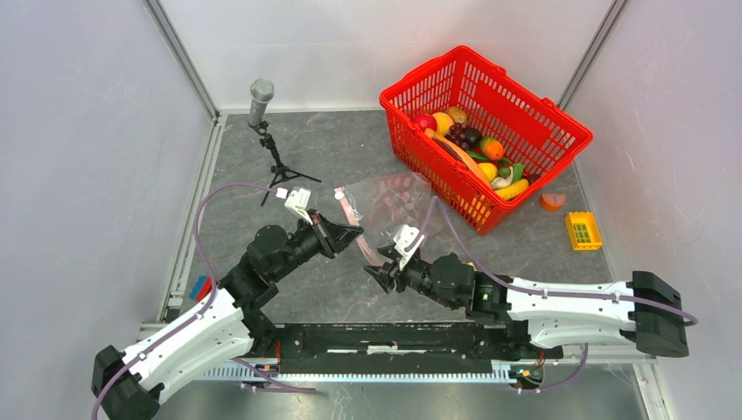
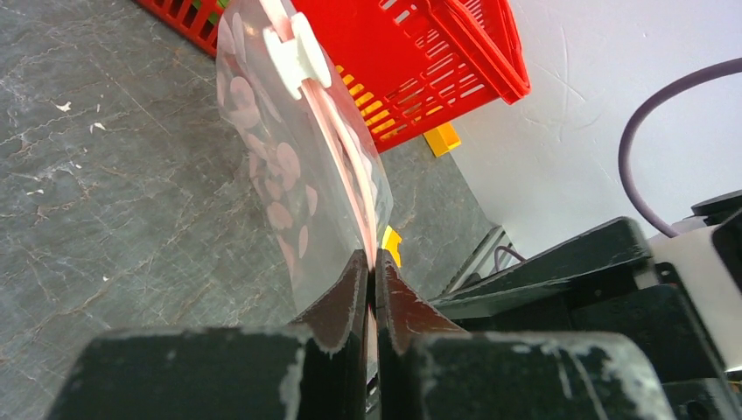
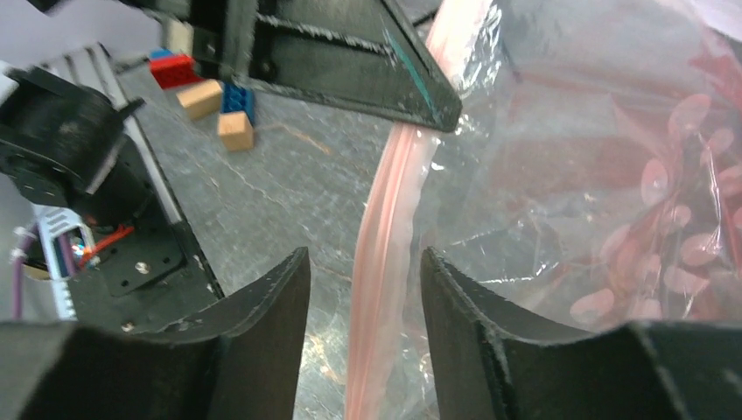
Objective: Place the food in the zip-top bag and seal the zipper
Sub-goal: Open the zipper of the food storage bag at the center of the board.
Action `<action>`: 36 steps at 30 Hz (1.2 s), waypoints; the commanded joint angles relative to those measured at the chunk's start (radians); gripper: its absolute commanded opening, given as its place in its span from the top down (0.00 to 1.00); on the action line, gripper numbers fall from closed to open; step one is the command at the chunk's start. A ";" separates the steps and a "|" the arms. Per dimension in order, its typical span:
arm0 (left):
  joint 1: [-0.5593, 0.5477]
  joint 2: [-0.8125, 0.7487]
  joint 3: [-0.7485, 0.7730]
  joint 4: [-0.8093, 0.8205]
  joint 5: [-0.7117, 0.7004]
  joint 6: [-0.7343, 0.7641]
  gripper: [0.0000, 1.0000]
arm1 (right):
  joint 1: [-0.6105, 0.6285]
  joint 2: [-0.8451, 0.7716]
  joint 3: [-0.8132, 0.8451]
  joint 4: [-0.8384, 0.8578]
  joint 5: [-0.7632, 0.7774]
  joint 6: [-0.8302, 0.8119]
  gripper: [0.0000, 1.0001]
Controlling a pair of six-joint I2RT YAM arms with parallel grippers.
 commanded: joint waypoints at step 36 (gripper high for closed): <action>-0.003 -0.051 0.048 -0.060 -0.053 -0.042 0.95 | 0.197 0.186 0.063 0.095 0.599 -0.188 0.65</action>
